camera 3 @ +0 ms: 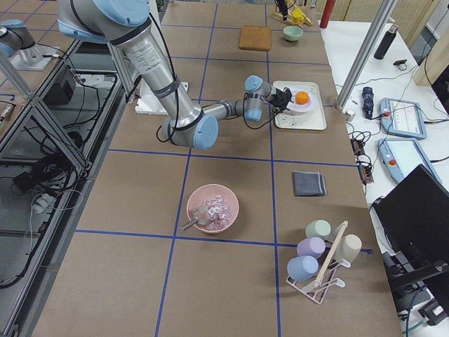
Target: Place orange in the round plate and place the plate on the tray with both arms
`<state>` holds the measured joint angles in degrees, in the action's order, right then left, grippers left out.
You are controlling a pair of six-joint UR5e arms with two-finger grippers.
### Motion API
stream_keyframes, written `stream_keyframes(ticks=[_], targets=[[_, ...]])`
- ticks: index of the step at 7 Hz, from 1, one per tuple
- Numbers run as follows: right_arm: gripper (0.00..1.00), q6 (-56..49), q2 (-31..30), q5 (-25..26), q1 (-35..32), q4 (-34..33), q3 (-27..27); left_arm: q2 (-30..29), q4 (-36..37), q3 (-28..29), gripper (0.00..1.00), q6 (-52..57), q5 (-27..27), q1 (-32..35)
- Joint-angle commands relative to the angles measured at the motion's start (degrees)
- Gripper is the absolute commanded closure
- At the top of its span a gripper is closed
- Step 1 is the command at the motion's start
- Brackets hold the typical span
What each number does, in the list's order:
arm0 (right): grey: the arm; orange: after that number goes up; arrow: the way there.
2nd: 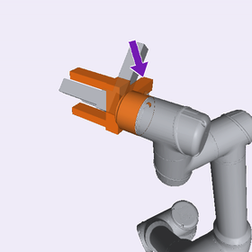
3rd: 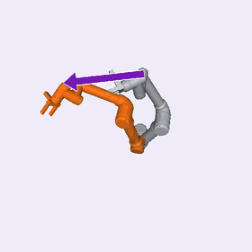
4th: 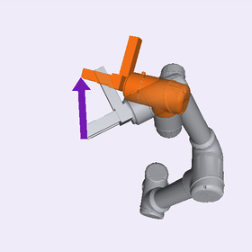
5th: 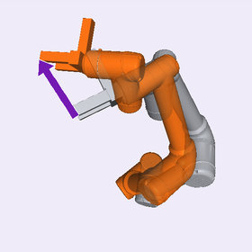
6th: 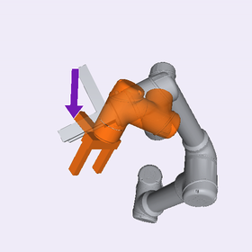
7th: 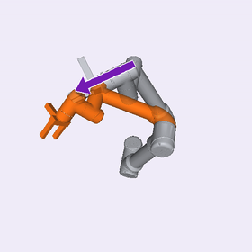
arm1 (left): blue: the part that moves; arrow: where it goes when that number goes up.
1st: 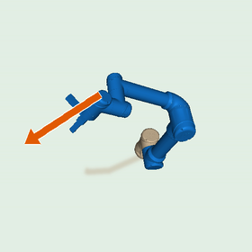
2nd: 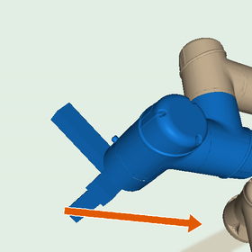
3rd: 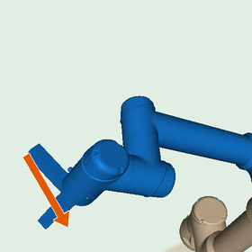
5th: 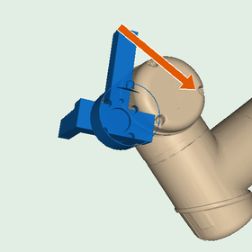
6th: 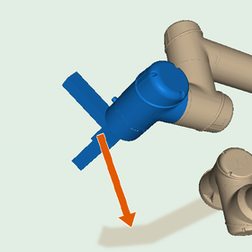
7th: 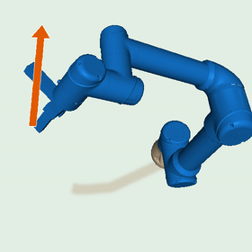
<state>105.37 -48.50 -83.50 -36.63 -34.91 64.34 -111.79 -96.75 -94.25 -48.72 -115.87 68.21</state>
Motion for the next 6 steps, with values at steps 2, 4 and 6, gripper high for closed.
stream_keyframes(ticks=[2, 4, 6], targets=[[0.0, -22.94, -8.87, -26.18, -12.1, -27.59, 19.37, 0.17, 0.07, -0.23, 0.02, 0.03, -0.32, 0.17], [0.0, -49.33, -18.68, -35.13, -22.13, -45.42, 31.48, 2.09, 0.07, -0.93, 0.02, 0.9, -1.72, 0.52], [0.0, -79.73, -30.03, -36.37, -33.53, -56.71, 39.0, 8.04, -0.19, -1.29, 0.02, 17.35, -8.91, 5.32]])
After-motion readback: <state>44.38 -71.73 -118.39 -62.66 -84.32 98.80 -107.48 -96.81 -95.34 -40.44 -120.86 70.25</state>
